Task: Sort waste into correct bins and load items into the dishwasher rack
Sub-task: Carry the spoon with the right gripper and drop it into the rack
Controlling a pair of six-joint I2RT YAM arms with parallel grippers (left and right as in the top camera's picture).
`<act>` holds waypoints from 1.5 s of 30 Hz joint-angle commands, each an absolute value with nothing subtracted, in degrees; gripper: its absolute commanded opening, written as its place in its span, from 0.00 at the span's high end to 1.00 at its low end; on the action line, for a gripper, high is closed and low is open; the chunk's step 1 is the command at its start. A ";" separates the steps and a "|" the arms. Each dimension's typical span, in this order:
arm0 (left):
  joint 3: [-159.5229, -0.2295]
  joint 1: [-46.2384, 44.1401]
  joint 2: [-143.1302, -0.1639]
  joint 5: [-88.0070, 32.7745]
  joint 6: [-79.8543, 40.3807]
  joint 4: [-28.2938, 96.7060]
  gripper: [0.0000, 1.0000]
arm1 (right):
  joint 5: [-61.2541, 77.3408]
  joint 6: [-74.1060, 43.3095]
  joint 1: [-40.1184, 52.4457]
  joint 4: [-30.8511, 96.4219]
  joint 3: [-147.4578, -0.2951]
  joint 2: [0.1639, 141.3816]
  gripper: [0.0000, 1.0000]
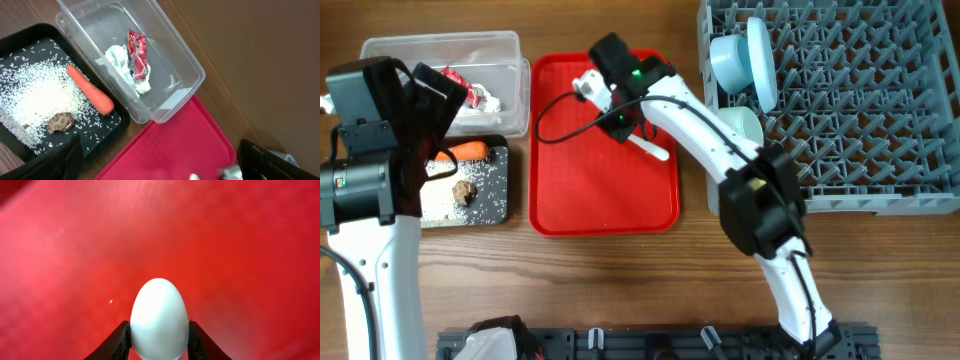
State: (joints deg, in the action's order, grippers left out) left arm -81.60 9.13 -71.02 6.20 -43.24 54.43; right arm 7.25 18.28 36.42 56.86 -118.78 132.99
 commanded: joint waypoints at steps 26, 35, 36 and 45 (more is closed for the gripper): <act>-81.65 9.50 -71.20 7.16 -43.94 54.33 0.00 | 2.50 -6.13 2.35 64.88 -104.64 110.41 0.62; -81.65 9.50 -71.20 7.16 -43.97 54.33 0.00 | 4.58 -1.41 2.24 63.83 -102.89 110.13 0.34; -81.65 9.50 -71.20 7.16 -43.97 54.33 0.00 | 6.09 -0.67 2.24 63.88 -102.91 109.82 0.33; -81.65 9.50 -71.20 7.16 -43.97 54.33 0.00 | 15.70 4.73 2.28 64.93 -103.18 92.23 0.08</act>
